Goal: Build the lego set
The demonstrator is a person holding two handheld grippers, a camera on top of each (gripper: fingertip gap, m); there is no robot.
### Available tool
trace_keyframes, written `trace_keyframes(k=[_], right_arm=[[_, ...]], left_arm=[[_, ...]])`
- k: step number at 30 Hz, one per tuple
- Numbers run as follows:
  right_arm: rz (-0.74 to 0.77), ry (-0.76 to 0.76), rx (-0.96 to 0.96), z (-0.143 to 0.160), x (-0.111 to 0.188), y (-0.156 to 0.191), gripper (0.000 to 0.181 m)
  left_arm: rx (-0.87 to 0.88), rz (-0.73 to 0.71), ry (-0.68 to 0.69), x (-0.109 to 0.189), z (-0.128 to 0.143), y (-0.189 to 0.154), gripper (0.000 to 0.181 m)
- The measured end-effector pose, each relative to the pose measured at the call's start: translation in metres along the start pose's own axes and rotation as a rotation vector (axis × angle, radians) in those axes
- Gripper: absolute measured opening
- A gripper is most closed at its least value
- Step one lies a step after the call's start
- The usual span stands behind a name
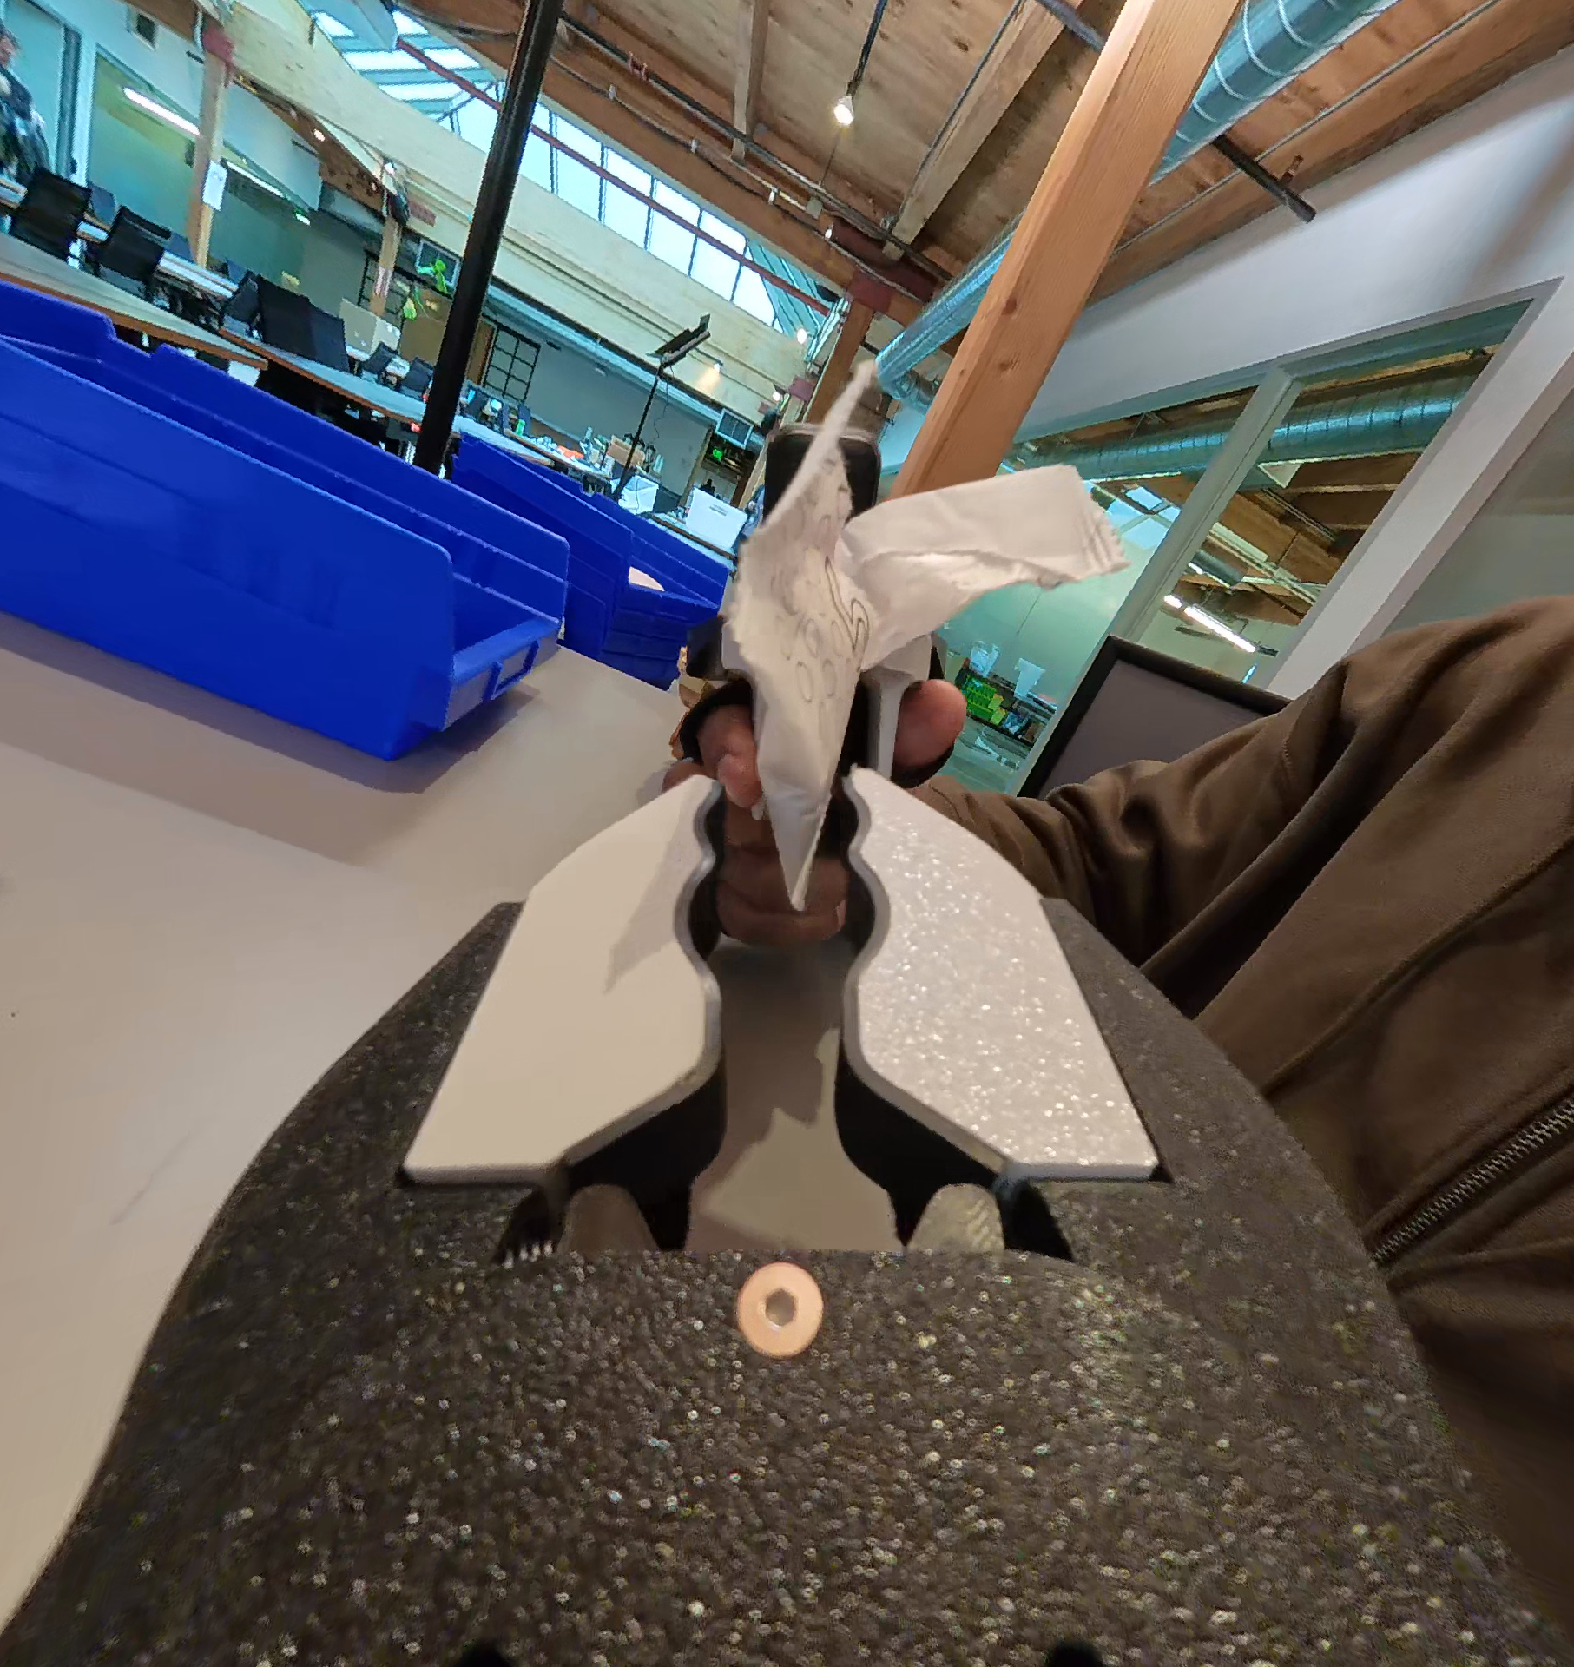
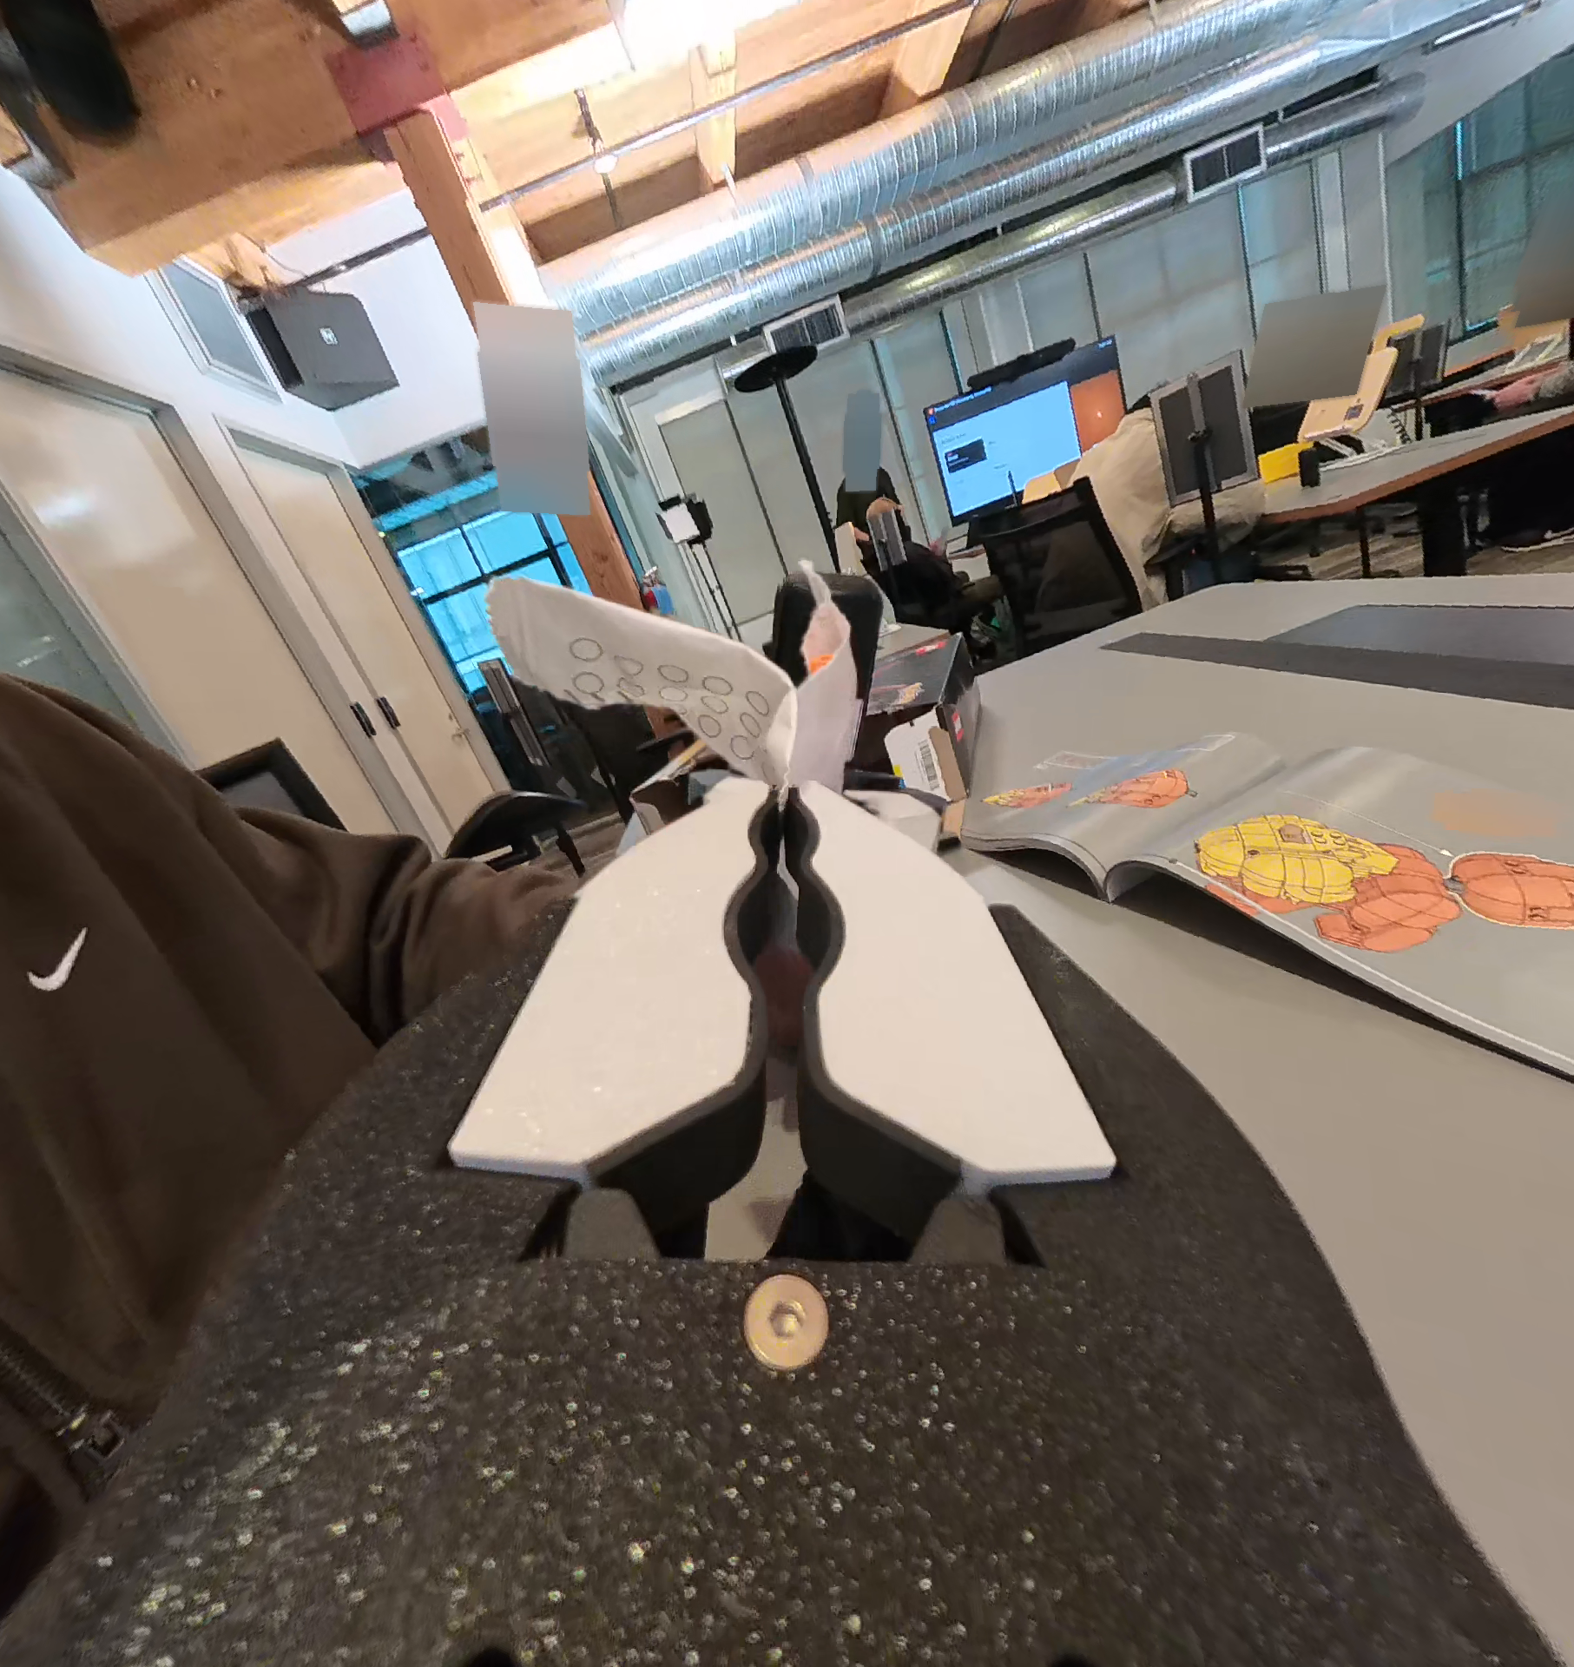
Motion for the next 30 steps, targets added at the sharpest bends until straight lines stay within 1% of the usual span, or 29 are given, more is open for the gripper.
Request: trace_keyframes(k=[3, 7, 8, 10, 14, 17, 19, 21, 23, 25, 27, 30], right_arm=[[0.004, -0.022, -0.002, 0.000, -0.003, 0.000, 0.001], [-0.003, -0.061, -0.013, -0.001, -0.006, 0.001, 0.001], [-0.003, -0.062, -0.010, -0.001, -0.007, 0.001, 0.001], [0.004, -0.056, -0.001, 0.000, -0.008, 0.001, 0.001], [0.019, -0.036, 0.022, 0.000, -0.008, 0.002, 0.001], [0.073, 0.040, 0.084, 0.000, -0.005, 0.002, 0.004], [0.146, 0.113, 0.155, -0.003, 0.001, 0.003, 0.015], [0.208, 0.177, 0.227, -0.011, 0.010, 0.005, 0.020], [0.256, 0.225, 0.306, -0.023, 0.019, 0.009, 0.020], [0.279, 0.277, 0.400, -0.039, 0.022, 0.013, 0.015], [0.295, 0.351, 0.475, -0.053, 0.019, 0.013, 0.012], [0.277, 0.453, 0.543, -0.068, 0.003, 0.008, 0.010]], left_arm=[[0.002, 0.013, -0.022, 0.001, -0.001, -0.002, 0.014], [0.005, 0.014, -0.019, 0.000, 0.000, -0.004, 0.018], [0.012, 0.017, -0.027, 0.000, -0.001, -0.004, 0.017], [0.021, 0.030, -0.038, 0.000, -0.002, -0.005, 0.009], [0.031, 0.053, -0.032, 0.001, -0.002, -0.005, 0.006], [0.027, 0.047, -0.033, 0.003, -0.002, -0.005, 0.006], [0.037, 0.042, -0.040, 0.005, -0.004, -0.003, 0.006], [0.055, 0.034, -0.041, 0.007, -0.004, -0.001, 0.006], [0.078, 0.027, -0.032, 0.008, -0.004, 0.002, 0.006], [0.093, 0.028, -0.017, 0.008, -0.003, 0.003, 0.006], [0.098, 0.035, 0.001, 0.006, -0.001, 0.002, 0.006], [0.084, 0.034, 0.021, 0.005, 0.001, 0.000, 0.006]])
Point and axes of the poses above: each gripper's, where its closed fingertips meet, x back along the fingers, z out of its underside, y = z × x across the jaws, the point moved 6 cm from there along x, back along the fingers, and after that the axes turned 14 degrees about -z, right-handed, at the moved point
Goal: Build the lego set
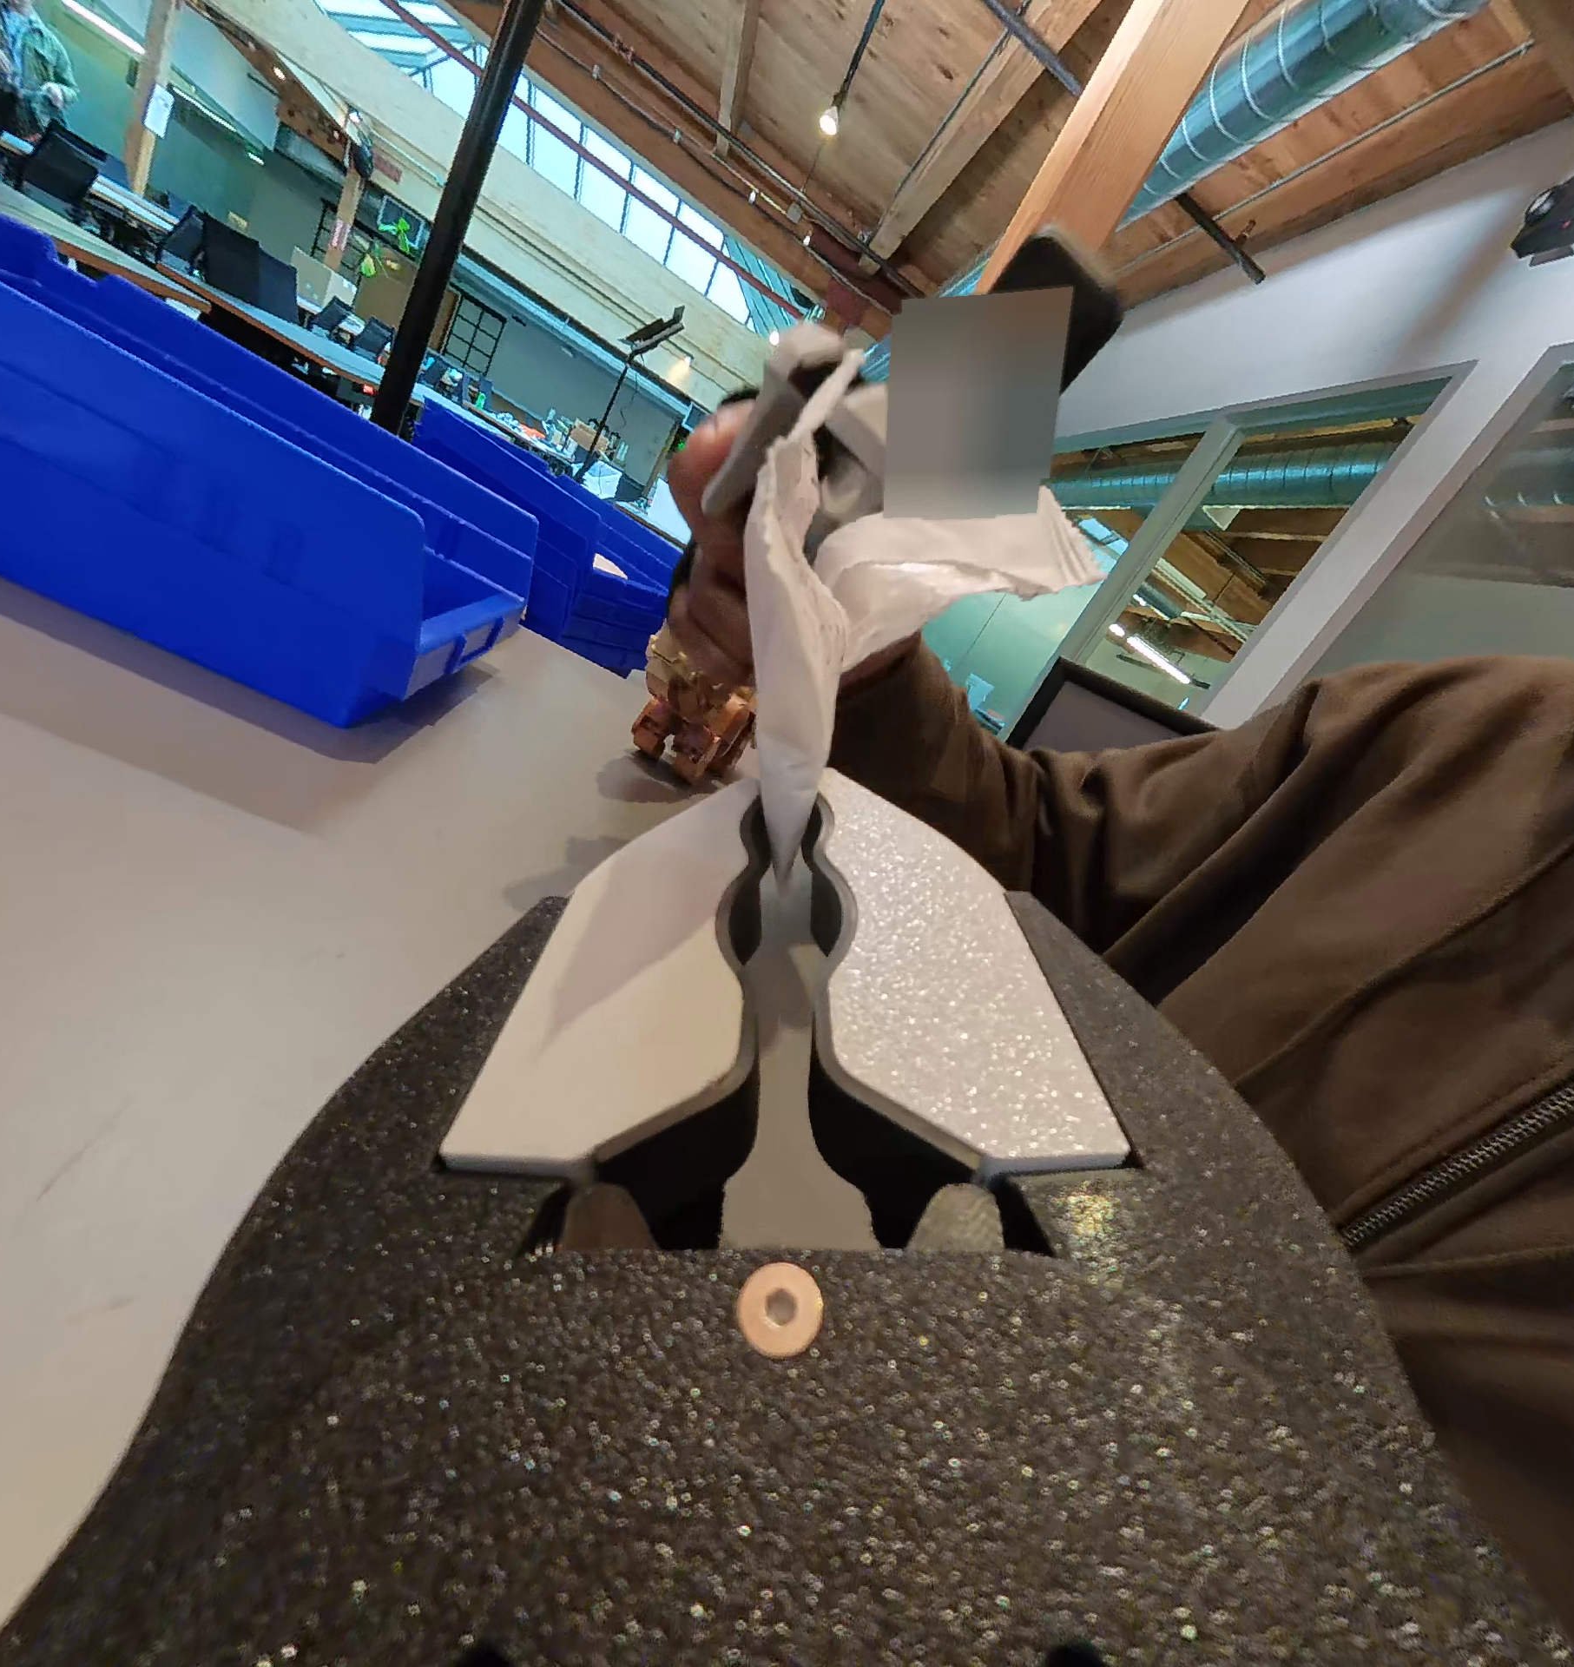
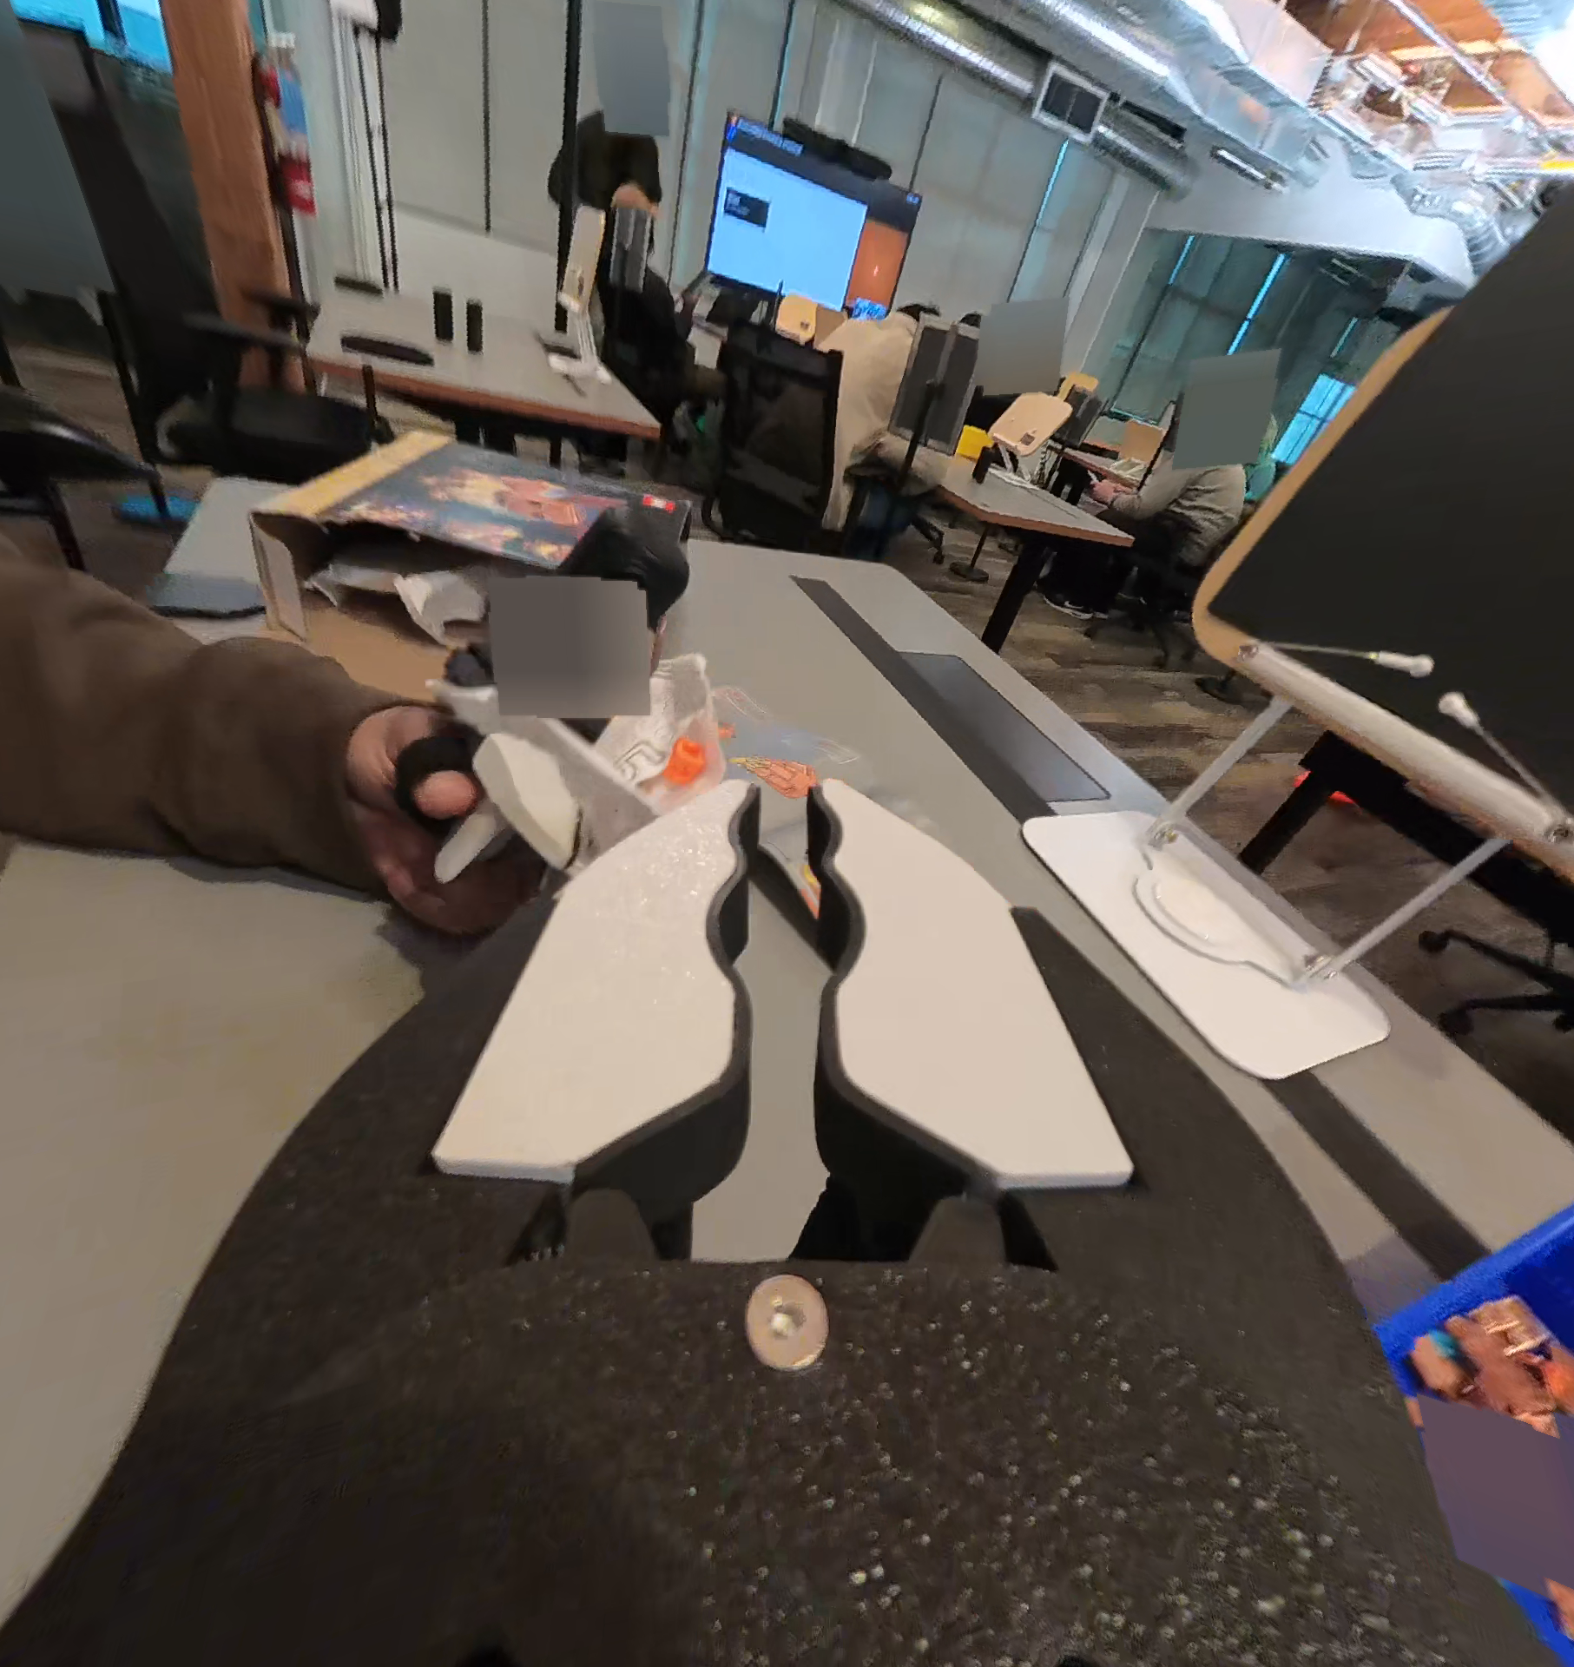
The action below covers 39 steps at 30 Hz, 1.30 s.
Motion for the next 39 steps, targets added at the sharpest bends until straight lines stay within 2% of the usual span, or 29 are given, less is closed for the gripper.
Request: trace_keyframes(k=[8, 15, 24, 35, 39], right_arm=[[-0.140, 0.059, 0.009, -0.016, -0.035, -0.005, 0.004], [-0.228, 0.130, 0.072, -0.012, -0.043, -0.012, 0.000], [-0.399, 0.251, 0.108, 0.001, -0.050, 0.008, 0.000], [-0.349, 0.440, 0.157, 0.013, -0.053, 0.004, 0.000], [-0.352, 0.450, 0.170, 0.014, -0.056, 0.007, 0.000]], left_arm=[[-0.006, -0.036, -0.002, 0.004, 0.000, 0.005, 0.006], [-0.022, -0.018, 0.034, 0.001, 0.003, 0.003, 0.006], [-0.014, -0.003, 0.037, 0.003, 0.002, 0.003, 0.006], [-0.042, 0.059, 0.081, 0.003, 0.006, -0.004, 0.005], [-0.045, 0.049, 0.104, 0.001, 0.008, -0.004, 0.006]])
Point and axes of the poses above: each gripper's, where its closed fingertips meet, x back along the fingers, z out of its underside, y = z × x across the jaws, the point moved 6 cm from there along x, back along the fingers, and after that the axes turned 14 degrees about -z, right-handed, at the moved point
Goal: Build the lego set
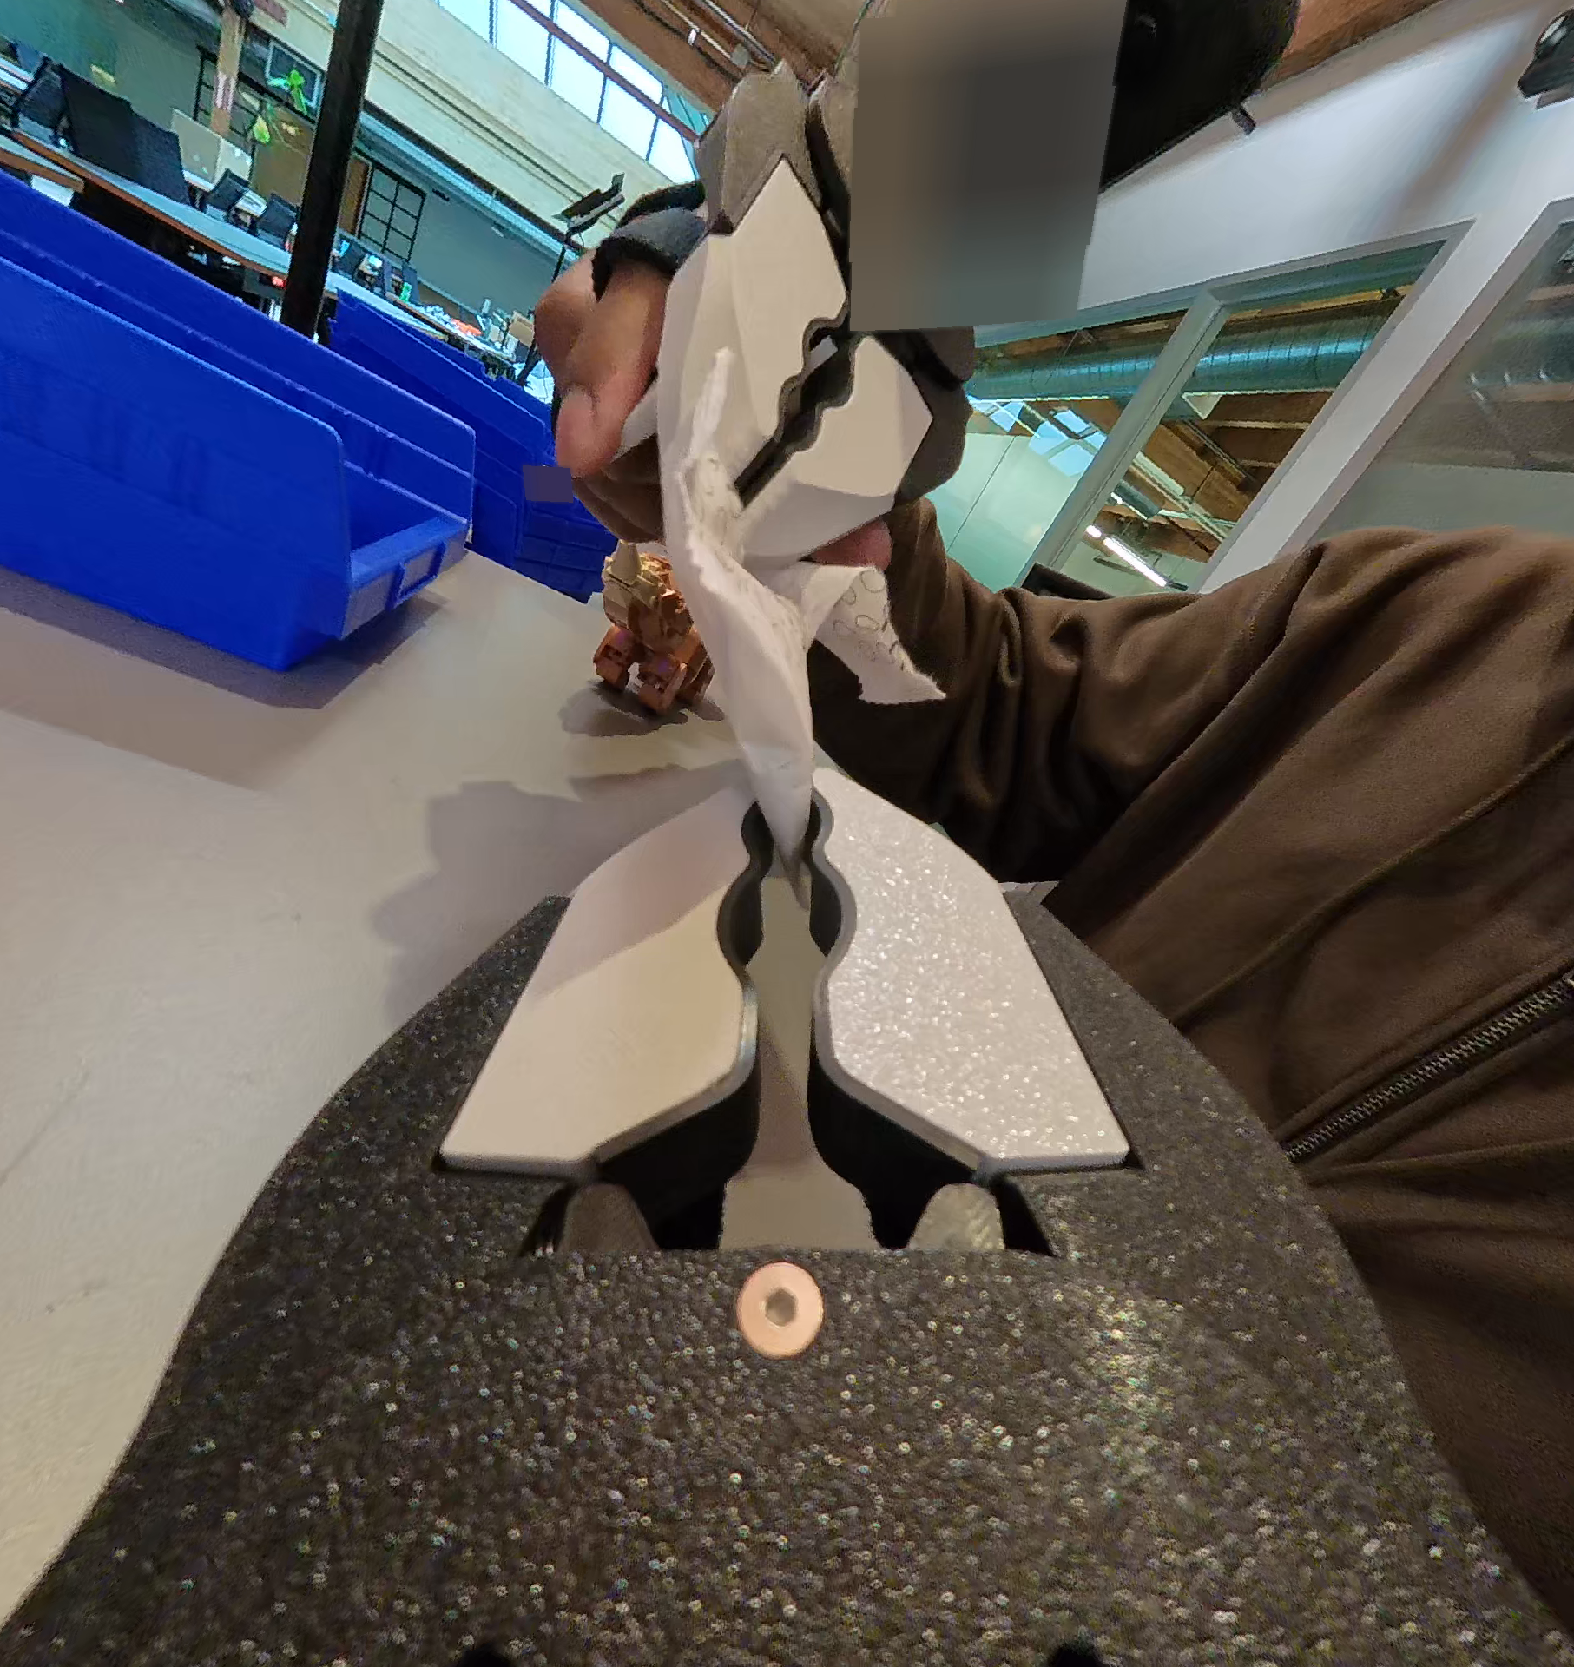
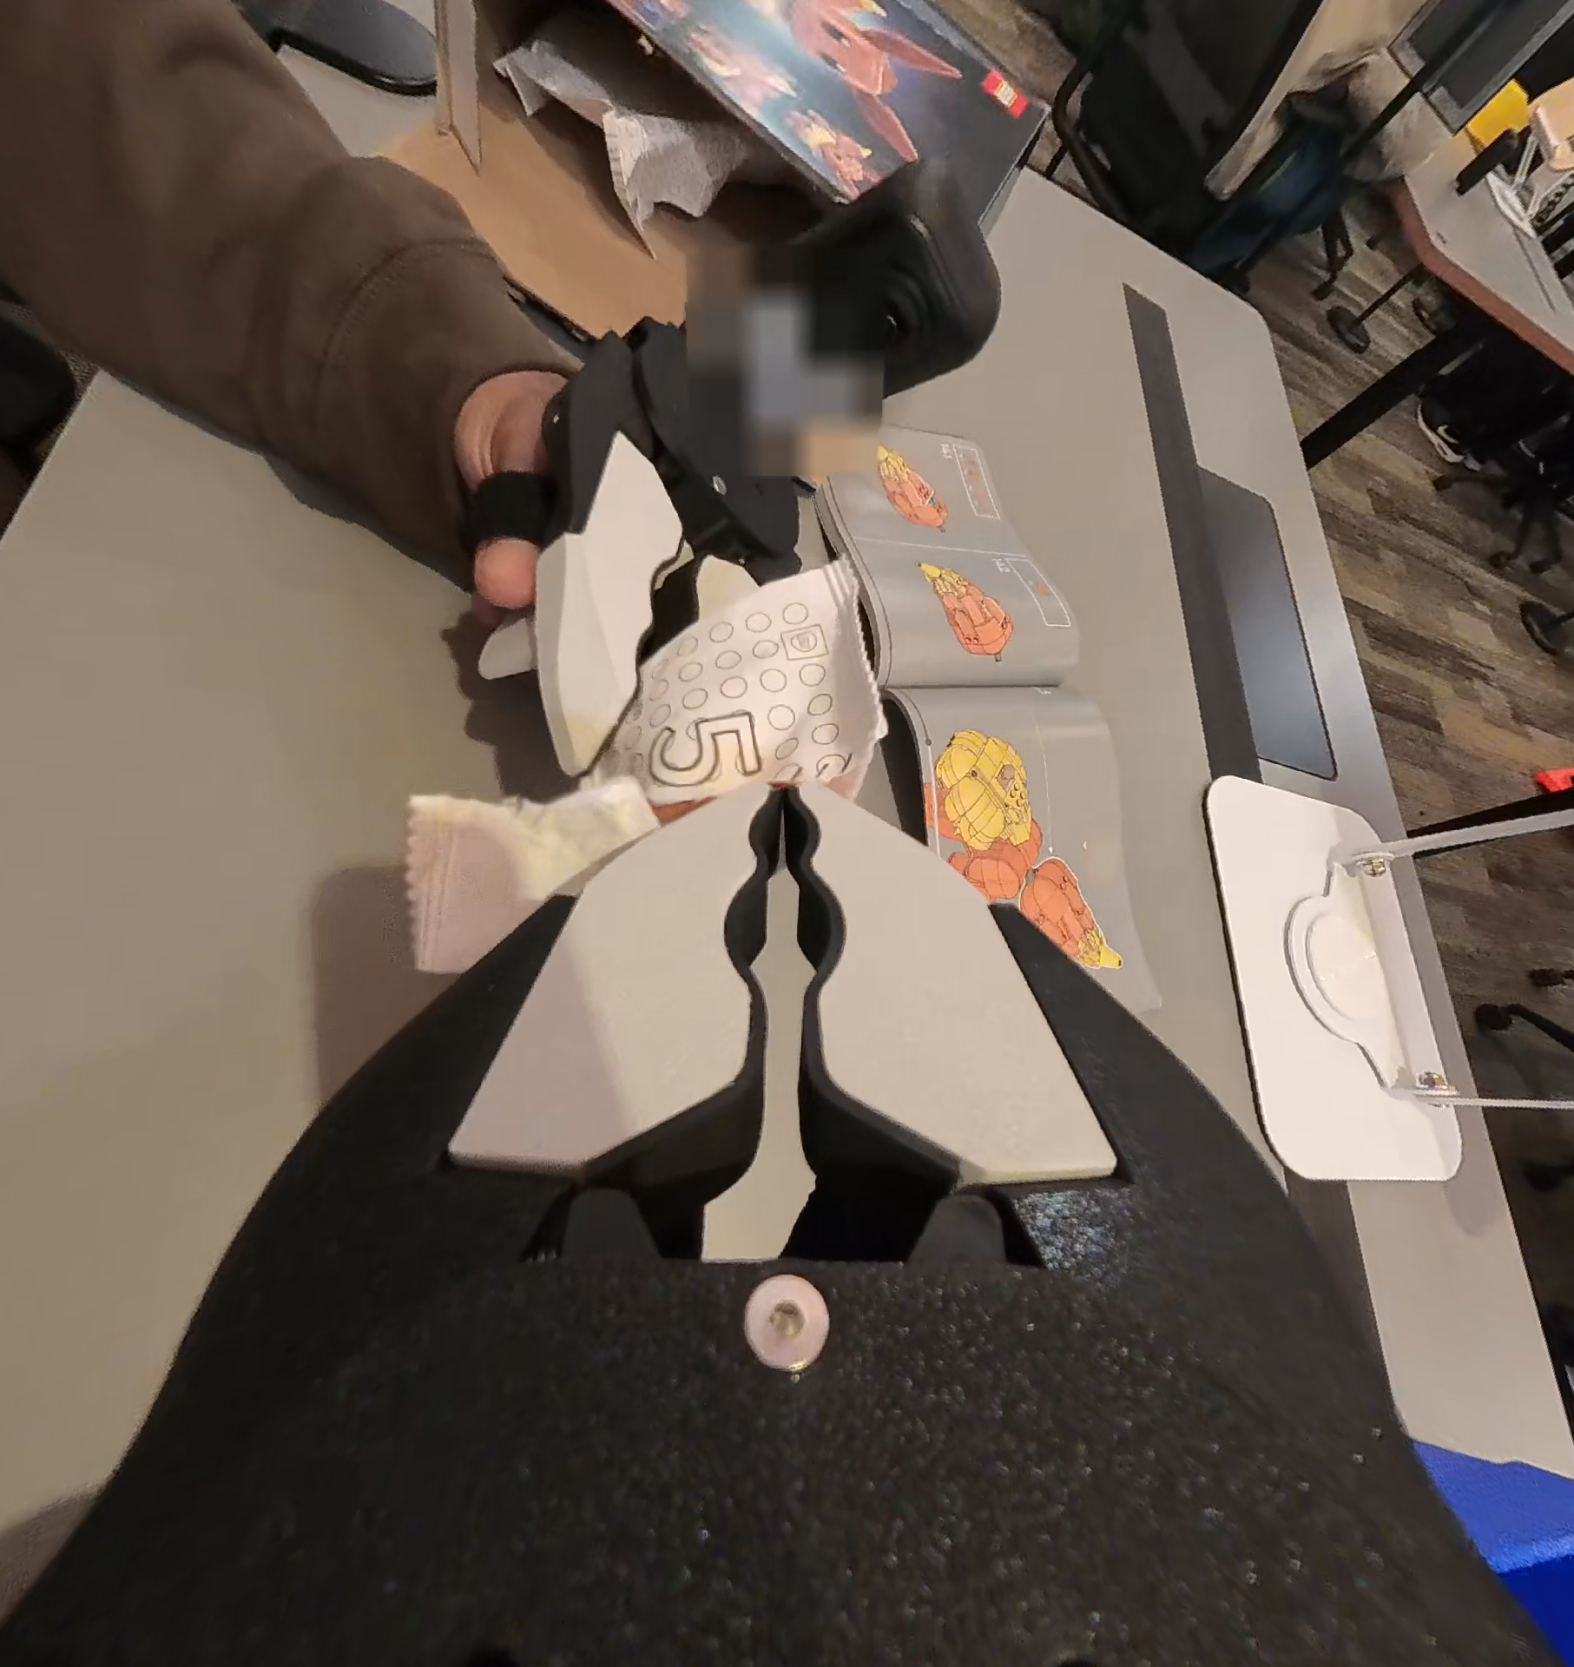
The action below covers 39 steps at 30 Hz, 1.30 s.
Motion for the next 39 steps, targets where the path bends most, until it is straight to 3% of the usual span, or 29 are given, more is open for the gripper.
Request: trace_keyframes(k=[9, 15, 22, 33, 39], right_arm=[[-0.081, -0.159, -0.085, -0.006, -0.003, 0.002, 0.003], [0.085, 0.041, 0.057, 0.003, -0.001, -0.004, 0.001], [0.072, 0.165, 0.130, 0.008, -0.008, 0.001, 0.000], [-0.073, -0.111, -0.099, 0.002, -0.005, -0.003, 0.002], [0.070, 0.138, 0.123, 0.012, -0.013, -0.002, 0.000]], left_arm=[[0.009, -0.016, 0.024, -0.001, 0.001, 0.001, 0.005], [0.013, -0.004, 0.005, 0.002, 0.000, 0.000, 0.005], [-0.010, 0.001, 0.017, 0.001, 0.001, -0.001, 0.005], [-0.028, -0.004, 0.028, 0.000, 0.002, -0.002, 0.005], [-0.032, 0.011, 0.038, -0.001, 0.003, -0.003, 0.005]])
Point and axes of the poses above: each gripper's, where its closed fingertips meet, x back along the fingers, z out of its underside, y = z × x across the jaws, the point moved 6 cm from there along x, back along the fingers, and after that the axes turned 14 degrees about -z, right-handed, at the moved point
